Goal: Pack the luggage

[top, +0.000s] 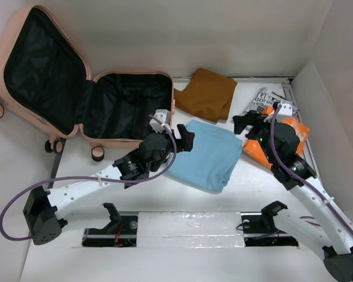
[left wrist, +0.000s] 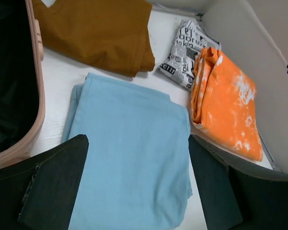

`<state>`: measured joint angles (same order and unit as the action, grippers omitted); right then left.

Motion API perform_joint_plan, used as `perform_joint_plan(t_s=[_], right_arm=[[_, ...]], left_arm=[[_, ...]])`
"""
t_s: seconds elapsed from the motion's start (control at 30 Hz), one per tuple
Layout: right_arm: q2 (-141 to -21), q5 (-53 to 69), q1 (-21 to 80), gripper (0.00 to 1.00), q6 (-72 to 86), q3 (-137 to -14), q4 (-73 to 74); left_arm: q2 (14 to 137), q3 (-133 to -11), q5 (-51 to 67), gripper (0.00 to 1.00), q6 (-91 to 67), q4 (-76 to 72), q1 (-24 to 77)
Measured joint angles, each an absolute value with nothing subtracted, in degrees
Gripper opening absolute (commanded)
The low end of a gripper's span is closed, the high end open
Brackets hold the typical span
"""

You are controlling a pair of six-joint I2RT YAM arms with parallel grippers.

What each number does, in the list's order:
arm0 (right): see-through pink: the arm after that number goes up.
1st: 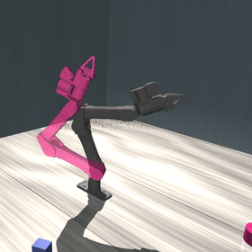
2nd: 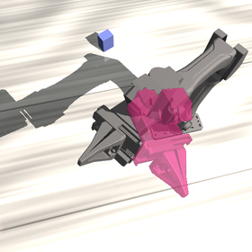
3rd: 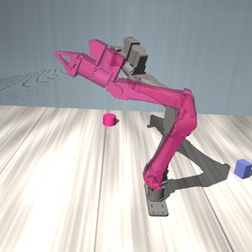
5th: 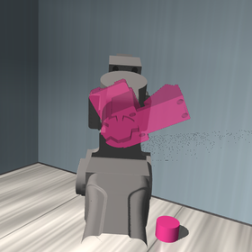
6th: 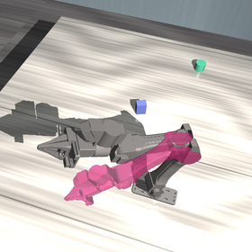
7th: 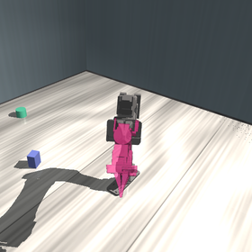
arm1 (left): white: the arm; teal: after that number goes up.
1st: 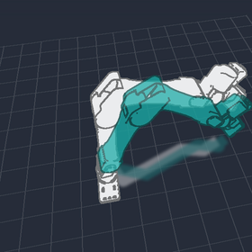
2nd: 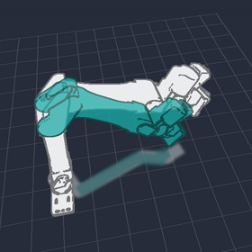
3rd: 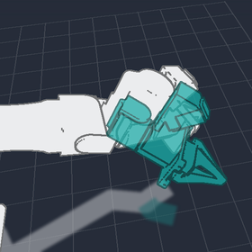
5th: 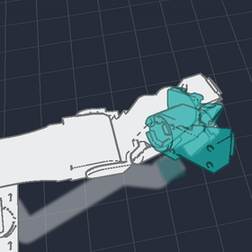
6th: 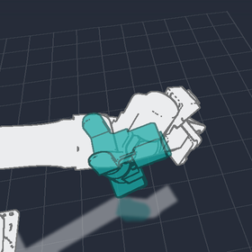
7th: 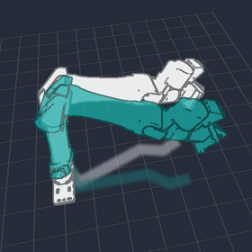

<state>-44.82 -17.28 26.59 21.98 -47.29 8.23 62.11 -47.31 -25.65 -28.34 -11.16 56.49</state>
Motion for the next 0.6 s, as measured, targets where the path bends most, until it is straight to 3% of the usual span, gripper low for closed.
perform_joint_plan(t_s=[0.13,0.23,0.27,0.3,0.37,0.47,0.6], right_arm=[[-44.8,-16.8,26.6,0.91,22.2,-46.9,8.2],[-44.3,-16.6,26.6,0.70,22.2,-46.6,8.2],[-44.1,-16.6,26.6,0.39,22.4,-46.3,8.1],[-43.9,-16.4,26.6,0.23,22.1,-46.0,8.1],[-43.9,-16.1,26.6,0.11,22.5,-45.8,8.3],[-43.9,-15.2,26.6,0.16,22.7,-45.2,8.0],[-44.7,-13.6,26.6,0.41,22.9,-43.4,7.9]], left_arm=[[63.3,-47.3,-25.4,0.78,-30.8,-9.2,56.5],[63.5,-46.8,-25.5,0.77,-34.2,-6.9,56.5],[63.5,-46.3,-25.6,0.77,-35.7,-6.0,56.5],[63.5,-45.6,-25.5,0.75,-37.4,-5.0,56.5],[63.4,-43.6,-25.8,0.68,-41.0,-2.7,56.6],[63.3,-40.4,-26.7,0.68,-46.8,2.1,57.7],[63.7,-37.2,-26.1,0.67,-53.9,7.1,59.3]])
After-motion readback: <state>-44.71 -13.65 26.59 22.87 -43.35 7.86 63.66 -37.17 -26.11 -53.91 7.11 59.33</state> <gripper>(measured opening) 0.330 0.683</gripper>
